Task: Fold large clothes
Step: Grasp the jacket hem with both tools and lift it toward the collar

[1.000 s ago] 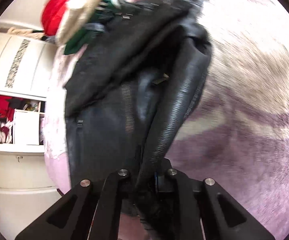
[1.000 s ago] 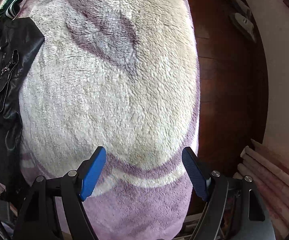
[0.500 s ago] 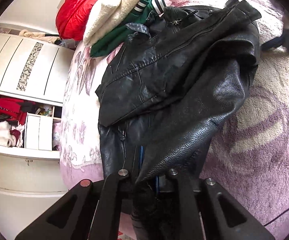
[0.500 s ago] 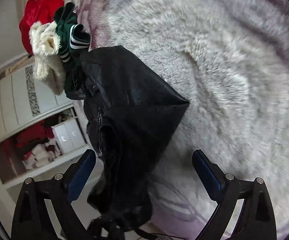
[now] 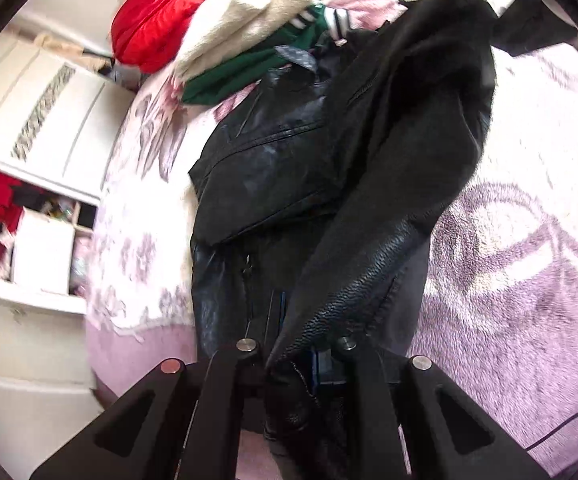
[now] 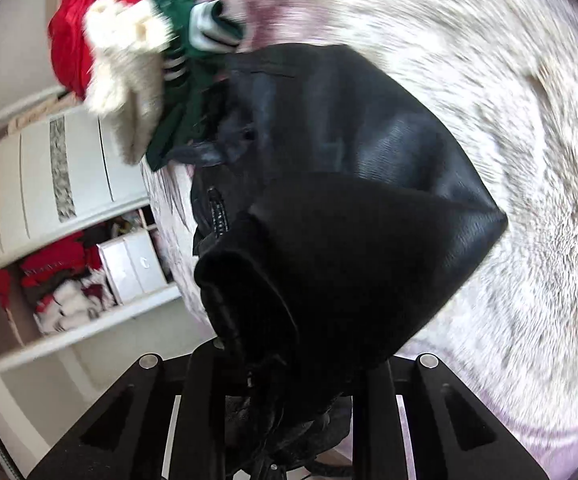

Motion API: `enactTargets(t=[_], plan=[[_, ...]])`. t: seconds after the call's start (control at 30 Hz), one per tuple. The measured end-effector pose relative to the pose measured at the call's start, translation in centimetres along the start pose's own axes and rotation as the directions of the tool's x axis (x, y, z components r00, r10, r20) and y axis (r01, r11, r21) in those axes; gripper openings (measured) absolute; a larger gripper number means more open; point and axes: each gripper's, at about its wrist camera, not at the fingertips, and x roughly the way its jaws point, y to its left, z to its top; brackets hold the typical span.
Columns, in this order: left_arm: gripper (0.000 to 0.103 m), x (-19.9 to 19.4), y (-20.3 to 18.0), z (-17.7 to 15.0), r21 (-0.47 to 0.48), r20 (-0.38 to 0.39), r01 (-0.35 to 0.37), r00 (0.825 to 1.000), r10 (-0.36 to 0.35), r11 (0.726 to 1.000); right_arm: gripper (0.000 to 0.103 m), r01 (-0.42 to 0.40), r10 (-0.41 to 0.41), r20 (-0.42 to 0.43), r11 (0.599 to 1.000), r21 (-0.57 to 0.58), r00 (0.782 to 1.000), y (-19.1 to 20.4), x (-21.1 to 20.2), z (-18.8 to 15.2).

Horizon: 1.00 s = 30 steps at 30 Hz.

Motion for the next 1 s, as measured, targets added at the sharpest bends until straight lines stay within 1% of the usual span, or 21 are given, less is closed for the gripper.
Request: enactTargets(t=[0.1, 0.17, 0.23, 0.27, 0.33, 0.37, 0.43, 0.47, 0.5, 0.53, 0.57, 0.6, 0.67, 0.7, 0.73, 0.77, 0.83, 0.87, 0.9, 0.93, 1.0], plan=[[0.009, -0.3, 3.7, -1.0, -0.098, -0.016, 0.086, 0.996, -0.088, 0.991, 0.021, 0.065, -0.065, -0.003, 0.994, -0.088, 0.998, 7.1, 1.3, -0.9], [0.009, 0.1, 6.9, -2.0, -0.196, -0.029, 0.148, 0.987, -0.156, 0.970, 0.021, 0.123, -0.127, -0.017, 0.980, -0.155, 0.992, 12.2, 3.9, -1.4], [0.012, 1.3, 9.2, -2.9, -0.261, -0.036, 0.179, 0.980, -0.195, 0.949, 0.021, 0.187, -0.197, -0.026, 0.960, -0.210, 0.980, 16.6, 7.5, -1.3], [0.012, 2.2, 10.4, -3.5, -0.293, -0.040, 0.200, 0.974, -0.221, 0.935, 0.021, 0.229, -0.242, -0.025, 0.944, -0.240, 0.970, 18.4, 9.5, -1.6], [0.012, 4.5, 12.7, -4.7, -0.379, -0.052, 0.258, 0.953, -0.298, 0.889, 0.021, 0.304, -0.325, -0.028, 0.907, -0.290, 0.945, 21.2, 13.8, -1.8], [0.012, 6.1, 13.7, -5.6, -0.416, -0.055, 0.296, 0.936, -0.348, 0.860, 0.021, 0.358, -0.386, -0.025, 0.878, -0.318, 0.922, 22.8, 16.9, -1.9], [0.014, 9.0, 14.8, -6.8, -0.465, -0.071, 0.344, 0.904, -0.421, 0.816, 0.021, 0.439, -0.477, -0.027, 0.828, -0.348, 0.878, 23.7, 21.3, -2.5], [0.014, 10.4, 15.5, -7.7, -0.494, -0.067, 0.380, 0.880, -0.470, 0.782, 0.022, 0.473, -0.514, -0.024, 0.805, -0.358, 0.858, 23.6, 23.0, -3.0], [0.015, 12.0, 16.3, -8.7, -0.531, -0.060, 0.428, 0.842, -0.536, 0.731, 0.024, 0.503, -0.553, -0.033, 0.778, -0.376, 0.832, 23.8, 25.3, -3.3], [0.018, 13.2, 17.1, -9.6, -0.570, -0.049, 0.459, 0.809, -0.586, 0.681, 0.032, 0.515, -0.574, -0.053, 0.769, -0.378, 0.817, 23.9, 27.2, -3.4], [0.018, 14.2, 18.0, -10.6, -0.614, -0.023, 0.501, 0.761, -0.648, 0.610, 0.043, 0.517, -0.577, -0.070, 0.774, -0.367, 0.814, 23.7, 28.3, -3.7], [0.018, 15.2, 18.9, -11.6, -0.653, 0.017, 0.547, 0.702, -0.712, 0.524, 0.048, 0.506, -0.566, -0.086, 0.787, -0.354, 0.820, 23.7, 29.4, -3.9], [0.019, 16.4, 20.1, -13.4, -0.699, 0.095, 0.611, 0.595, -0.798, 0.372, 0.073, 0.427, -0.491, -0.134, 0.841, -0.332, 0.861, 23.7, 30.1, -4.6], [0.026, 16.8, 20.6, -14.5, -0.713, 0.121, 0.624, 0.557, -0.822, 0.318, 0.074, 0.355, -0.422, -0.167, 0.878, -0.321, 0.891, 24.0, 30.1, -5.0], [0.031, 17.0, 21.0, -15.5, -0.726, 0.119, 0.615, 0.553, -0.824, 0.308, 0.077, 0.300, -0.373, -0.195, 0.898, -0.321, 0.907, 24.4, 29.9, -5.4], [0.032, 17.3, 21.3, -16.6, -0.733, 0.134, 0.620, 0.534, -0.835, 0.279, 0.077, 0.244, -0.322, -0.215, 0.914, -0.323, 0.922, 24.7, 29.7, -5.6], [0.036, 17.9, 21.7, -18.5, -0.756, 0.153, 0.616, 0.493, -0.856, 0.220, 0.077, 0.156, -0.239, -0.250, 0.938, -0.309, 0.938, 24.7, 28.8, -6.2], [0.036, 18.2, 21.8, -19.5, -0.771, 0.167, 0.610, 0.471, -0.866, 0.183, 0.077, 0.163, -0.243, -0.242, 0.938, -0.307, 0.939, 24.6, 28.2, -6.5], [0.036, 18.4, 22.0, -20.2, -0.780, 0.200, 0.612, 0.439, -0.876, 0.129, 0.077, 0.202, -0.274, -0.205, 0.928, -0.314, 0.940, 24.3, 27.1, -6.8], [0.037, 18.4, 22.1, -20.7, -0.786, 0.219, 0.610, 0.424, -0.878, 0.098, 0.077, 0.226, -0.294, -0.175, 0.918, -0.325, 0.940, 24.3, 26.7, -7.1], [0.038, 18.2, 22.1, -20.5, -0.782, 0.246, 0.619, 0.409, -0.879, 0.069, 0.077, 0.289, -0.343, -0.114, 0.897, -0.334, 0.933, 23.5, 25.6, -7.7]])
